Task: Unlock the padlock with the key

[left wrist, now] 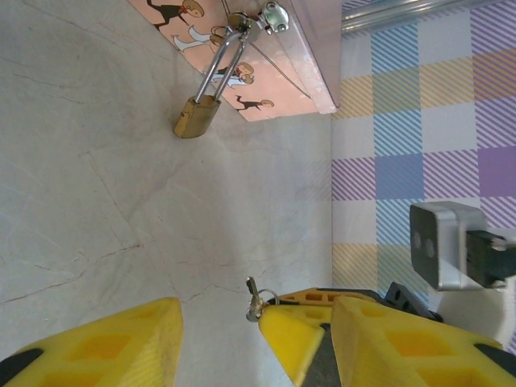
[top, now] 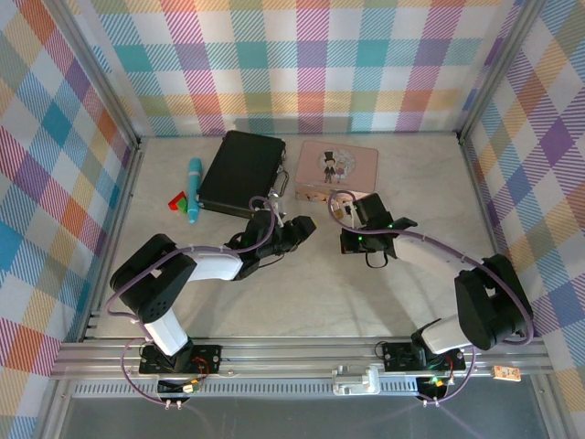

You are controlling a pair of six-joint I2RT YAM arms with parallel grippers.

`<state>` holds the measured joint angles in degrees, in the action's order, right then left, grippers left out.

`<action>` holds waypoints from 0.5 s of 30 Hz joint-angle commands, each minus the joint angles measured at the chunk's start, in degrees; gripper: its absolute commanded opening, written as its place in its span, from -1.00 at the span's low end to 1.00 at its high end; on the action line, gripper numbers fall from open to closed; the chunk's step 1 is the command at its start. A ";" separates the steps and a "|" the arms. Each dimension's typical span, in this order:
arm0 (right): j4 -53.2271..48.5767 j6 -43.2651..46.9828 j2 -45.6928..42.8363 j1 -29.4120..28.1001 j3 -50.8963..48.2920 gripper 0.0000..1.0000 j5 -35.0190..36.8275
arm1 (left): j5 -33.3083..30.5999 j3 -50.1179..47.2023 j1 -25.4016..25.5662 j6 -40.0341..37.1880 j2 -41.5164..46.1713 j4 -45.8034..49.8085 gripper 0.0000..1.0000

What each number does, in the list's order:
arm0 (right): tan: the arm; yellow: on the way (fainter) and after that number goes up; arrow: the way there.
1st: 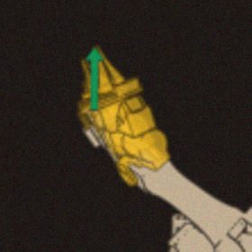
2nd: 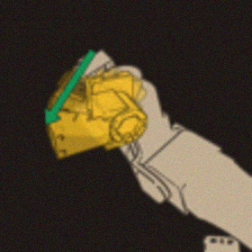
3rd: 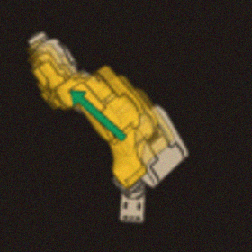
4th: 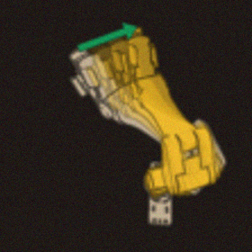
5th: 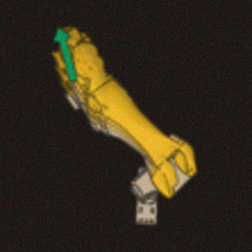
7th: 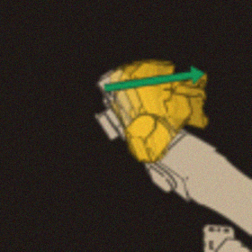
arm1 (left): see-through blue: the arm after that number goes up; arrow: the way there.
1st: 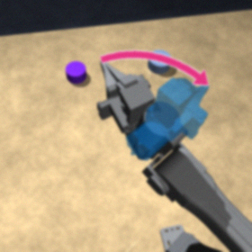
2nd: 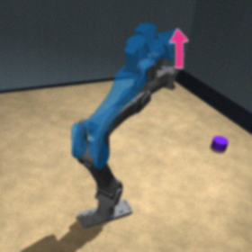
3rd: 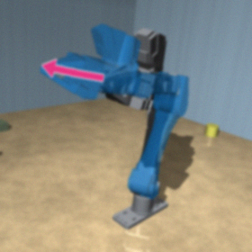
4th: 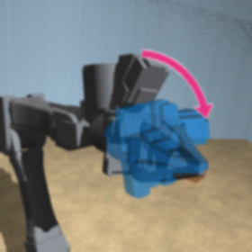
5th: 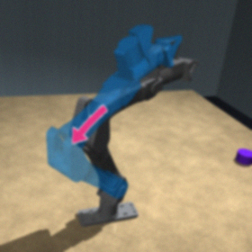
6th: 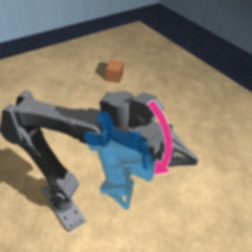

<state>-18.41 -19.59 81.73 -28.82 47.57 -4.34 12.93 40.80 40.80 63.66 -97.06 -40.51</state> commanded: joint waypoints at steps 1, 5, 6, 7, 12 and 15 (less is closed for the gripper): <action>2.68 0.26 -1.65 0.77 0.29 -1.00 -9.85 | 1.09 0.64 0.55 1.10 -0.99 -4.84 0.02; 6.84 -2.42 -3.28 1.31 -0.70 -1.00 -16.07 | 1.85 1.70 0.88 1.12 -1.56 -5.78 0.00; 7.65 -3.06 -3.65 1.26 -0.81 -1.00 -17.03 | 1.92 1.87 1.12 0.98 -1.56 -6.03 -0.01; 8.49 -3.55 -4.00 1.30 -1.01 -1.00 -17.92 | 1.86 1.90 1.20 0.73 -1.46 -6.09 -0.02; 11.93 -5.69 -4.97 1.40 -1.87 -1.00 -21.17 | 1.06 2.18 1.47 0.28 -1.16 -5.03 -0.05; 13.23 -6.45 -5.07 1.40 -2.42 -1.00 -22.16 | 0.36 1.97 1.50 0.56 -0.79 -5.70 -0.06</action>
<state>-8.43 -24.40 77.52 -27.70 46.33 -22.85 13.89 41.54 41.93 64.31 -98.10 -43.72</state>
